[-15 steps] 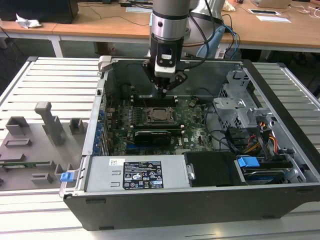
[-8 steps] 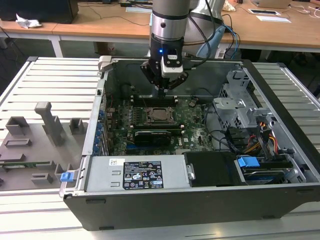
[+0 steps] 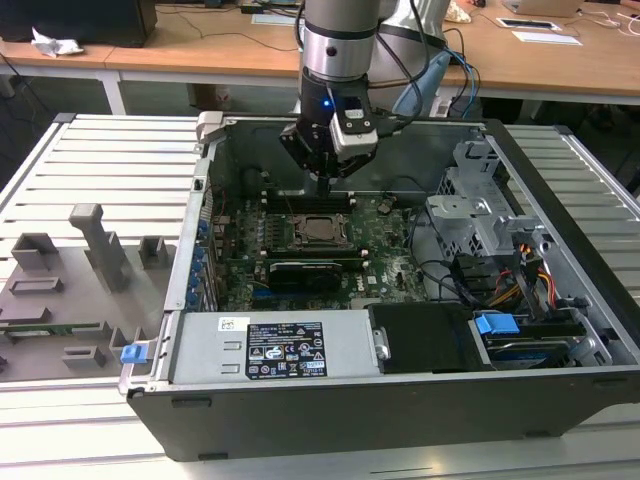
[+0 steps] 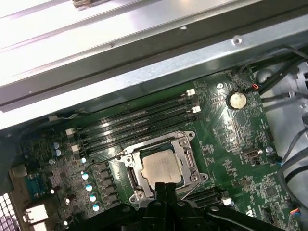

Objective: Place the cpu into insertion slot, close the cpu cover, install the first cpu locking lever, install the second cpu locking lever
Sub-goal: 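Install the first cpu locking lever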

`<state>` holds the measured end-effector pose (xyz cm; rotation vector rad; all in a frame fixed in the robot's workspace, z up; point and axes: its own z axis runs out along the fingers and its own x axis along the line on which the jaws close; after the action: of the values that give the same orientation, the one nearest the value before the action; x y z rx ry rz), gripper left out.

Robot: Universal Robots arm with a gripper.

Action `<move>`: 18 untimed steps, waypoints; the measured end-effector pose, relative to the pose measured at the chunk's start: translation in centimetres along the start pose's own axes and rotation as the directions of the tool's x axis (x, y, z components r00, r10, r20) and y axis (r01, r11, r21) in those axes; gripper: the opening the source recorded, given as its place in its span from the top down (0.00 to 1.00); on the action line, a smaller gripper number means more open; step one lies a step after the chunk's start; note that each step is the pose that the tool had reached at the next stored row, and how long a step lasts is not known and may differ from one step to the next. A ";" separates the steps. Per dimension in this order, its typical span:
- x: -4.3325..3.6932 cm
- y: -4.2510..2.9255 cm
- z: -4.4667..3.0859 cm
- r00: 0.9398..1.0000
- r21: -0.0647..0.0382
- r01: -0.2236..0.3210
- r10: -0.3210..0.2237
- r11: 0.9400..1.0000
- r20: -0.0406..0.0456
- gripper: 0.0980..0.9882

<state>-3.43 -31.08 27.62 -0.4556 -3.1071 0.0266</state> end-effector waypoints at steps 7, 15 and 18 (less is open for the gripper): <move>0.00 0.00 0.00 0.990 0.000 0.144 -0.144 0.990 0.002 0.99; 0.00 0.01 0.02 0.951 -0.008 0.310 -0.310 0.951 0.005 0.99; 0.23 -0.05 0.04 0.951 -0.013 0.310 -0.310 0.951 0.006 0.99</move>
<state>-3.66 -31.07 27.58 0.0381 -3.1430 0.0052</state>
